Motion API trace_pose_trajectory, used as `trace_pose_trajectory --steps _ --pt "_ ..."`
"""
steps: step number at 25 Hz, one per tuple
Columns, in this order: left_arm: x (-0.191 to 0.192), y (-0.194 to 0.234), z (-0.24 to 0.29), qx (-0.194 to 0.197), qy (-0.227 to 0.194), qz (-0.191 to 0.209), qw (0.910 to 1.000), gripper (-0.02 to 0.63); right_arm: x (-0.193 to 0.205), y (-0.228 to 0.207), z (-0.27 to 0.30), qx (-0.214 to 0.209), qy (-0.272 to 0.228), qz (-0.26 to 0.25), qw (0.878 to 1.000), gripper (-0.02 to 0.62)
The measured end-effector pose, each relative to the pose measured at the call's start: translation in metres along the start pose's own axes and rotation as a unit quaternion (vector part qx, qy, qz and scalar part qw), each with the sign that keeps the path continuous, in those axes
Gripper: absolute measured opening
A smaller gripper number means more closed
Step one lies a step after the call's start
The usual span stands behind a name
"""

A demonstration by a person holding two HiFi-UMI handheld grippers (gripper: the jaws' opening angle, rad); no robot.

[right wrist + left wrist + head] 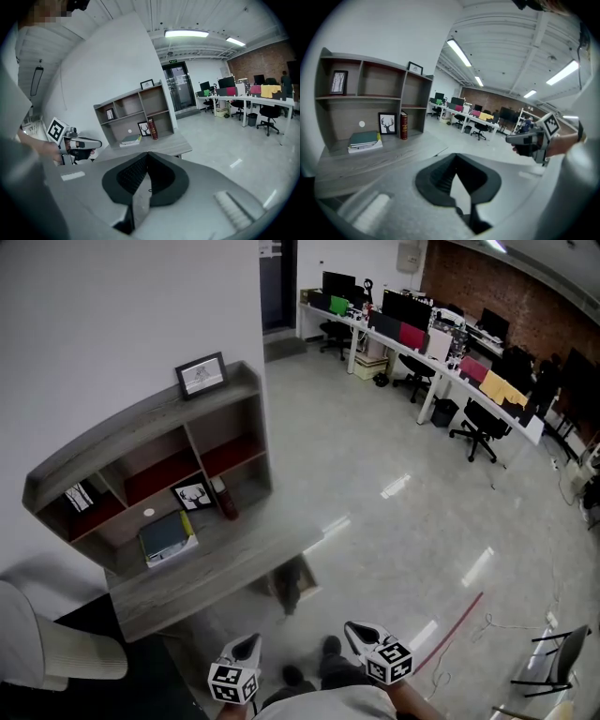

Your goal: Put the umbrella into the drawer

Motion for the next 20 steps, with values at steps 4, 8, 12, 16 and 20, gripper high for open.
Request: trace_pose_trajectory --steps 4,8,12,16,20 --pt "0.002 -0.006 -0.008 0.01 0.0 -0.002 1.0 0.002 0.0 0.006 -0.016 0.005 -0.003 -0.013 1.0 0.006" --pt "0.0 -0.015 -0.014 0.005 -0.008 -0.01 0.9999 0.002 0.0 0.004 -0.028 0.008 -0.01 -0.014 1.0 0.006" --pt "-0.005 -0.024 -0.017 -0.001 -0.018 -0.02 0.9996 0.002 -0.003 -0.002 -0.035 0.004 -0.015 -0.007 1.0 0.006" --pt "-0.009 -0.035 -0.017 -0.004 -0.02 -0.028 0.9994 0.002 -0.009 -0.009 -0.038 -0.005 -0.018 -0.006 1.0 0.006" --pt "-0.01 -0.047 -0.011 -0.005 -0.018 -0.028 0.9994 0.002 -0.013 -0.019 -0.04 -0.018 -0.016 -0.01 1.0 0.006"
Point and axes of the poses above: the fingertips, and each gripper's own axes: z forward along the fingers, y to its left, x out of its underside, the point moved 7 cm from there along -z, backward along the fingers, and after that the axes turned 9 degrees about -y, right-handed, at the moved point
